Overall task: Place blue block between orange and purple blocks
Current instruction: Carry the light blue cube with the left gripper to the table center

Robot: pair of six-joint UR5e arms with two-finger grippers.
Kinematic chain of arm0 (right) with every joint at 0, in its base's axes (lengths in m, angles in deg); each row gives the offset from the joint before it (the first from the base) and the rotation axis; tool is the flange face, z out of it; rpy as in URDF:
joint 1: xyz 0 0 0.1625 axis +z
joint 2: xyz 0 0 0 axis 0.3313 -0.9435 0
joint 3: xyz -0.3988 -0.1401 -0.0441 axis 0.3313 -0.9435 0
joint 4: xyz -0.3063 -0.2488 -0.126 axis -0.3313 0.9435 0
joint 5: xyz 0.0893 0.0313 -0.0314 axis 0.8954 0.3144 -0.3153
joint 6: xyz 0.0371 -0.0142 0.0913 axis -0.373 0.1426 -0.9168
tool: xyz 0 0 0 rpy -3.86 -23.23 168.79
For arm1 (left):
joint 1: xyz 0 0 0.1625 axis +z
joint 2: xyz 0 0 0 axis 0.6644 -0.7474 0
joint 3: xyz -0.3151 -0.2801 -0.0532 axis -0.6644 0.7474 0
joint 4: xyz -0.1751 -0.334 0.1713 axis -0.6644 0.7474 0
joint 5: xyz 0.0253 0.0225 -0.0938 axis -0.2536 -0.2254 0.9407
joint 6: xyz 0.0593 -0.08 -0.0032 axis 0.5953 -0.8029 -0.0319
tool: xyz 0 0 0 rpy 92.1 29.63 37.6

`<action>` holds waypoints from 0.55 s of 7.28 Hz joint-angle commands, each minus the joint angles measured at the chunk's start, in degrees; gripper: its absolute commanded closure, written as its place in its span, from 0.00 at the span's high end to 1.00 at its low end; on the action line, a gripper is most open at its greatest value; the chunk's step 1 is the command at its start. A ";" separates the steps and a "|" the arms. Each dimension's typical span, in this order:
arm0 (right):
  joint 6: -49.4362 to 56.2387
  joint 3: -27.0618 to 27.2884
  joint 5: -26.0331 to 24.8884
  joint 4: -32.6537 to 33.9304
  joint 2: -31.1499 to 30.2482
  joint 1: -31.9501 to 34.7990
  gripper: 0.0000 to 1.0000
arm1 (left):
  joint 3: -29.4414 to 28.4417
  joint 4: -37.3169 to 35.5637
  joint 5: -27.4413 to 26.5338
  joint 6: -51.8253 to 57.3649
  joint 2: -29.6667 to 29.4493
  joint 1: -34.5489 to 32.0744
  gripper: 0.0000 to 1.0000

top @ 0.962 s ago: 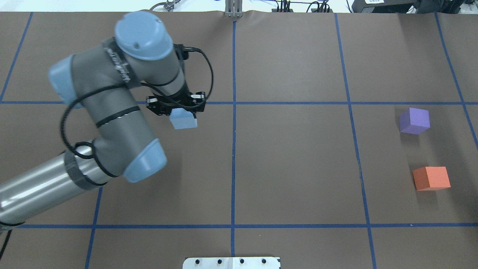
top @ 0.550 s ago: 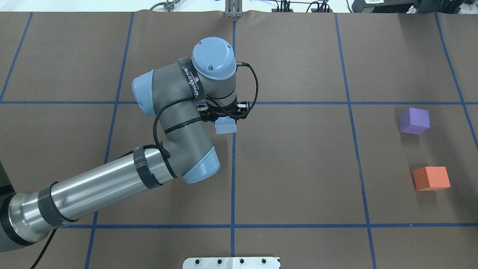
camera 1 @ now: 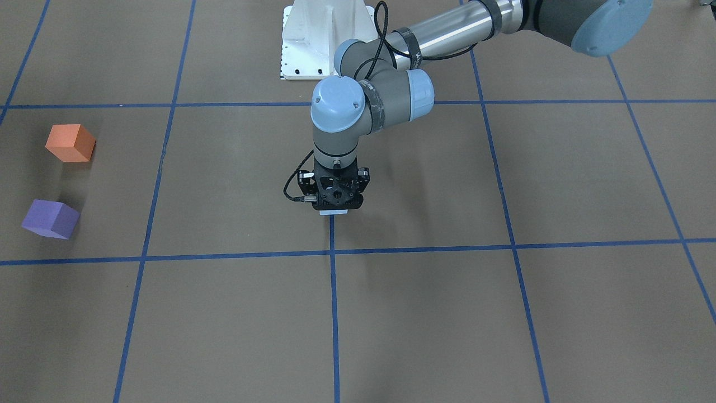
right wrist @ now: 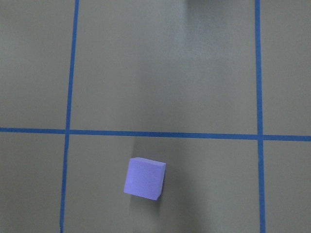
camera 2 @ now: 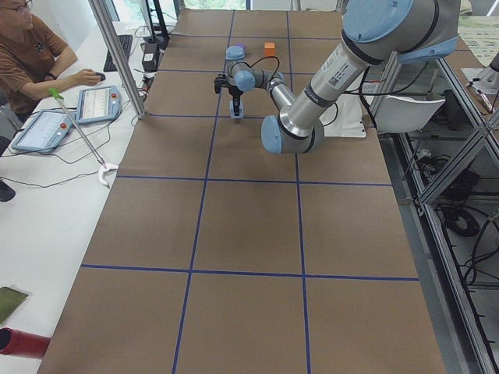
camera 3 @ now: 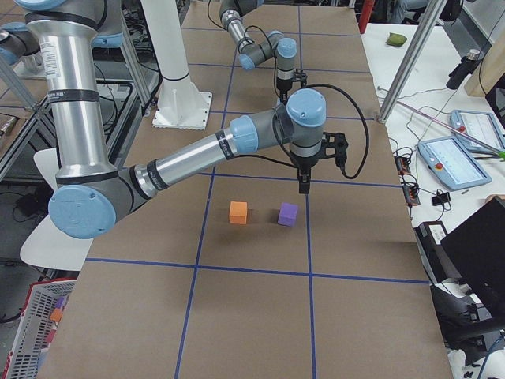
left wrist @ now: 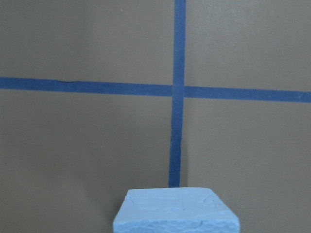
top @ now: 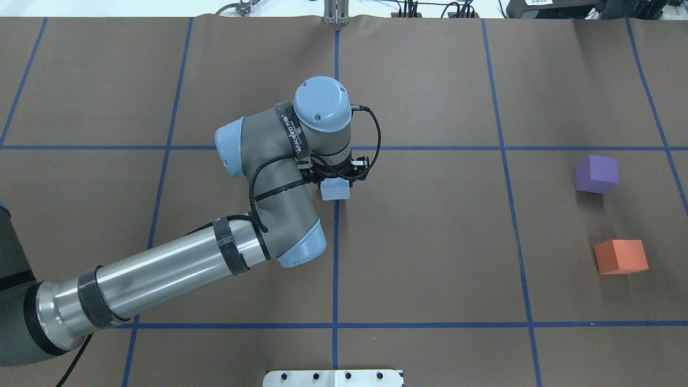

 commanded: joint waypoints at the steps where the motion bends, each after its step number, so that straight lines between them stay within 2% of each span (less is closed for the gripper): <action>1: -14.74 1.42 -0.05 0.04 7.54 -7.05 1.00 | 0.20 -0.02 -0.29 0.29 -0.11 0.14 1.00; 3: -26.33 1.33 -2.22 0.21 16.23 -16.51 1.00 | 2.21 -1.07 1.01 0.47 -0.11 -3.17 1.00; 4: -33.19 1.24 -5.90 0.21 20.45 -22.58 1.00 | 2.31 -1.86 6.42 0.56 0.15 -7.37 1.00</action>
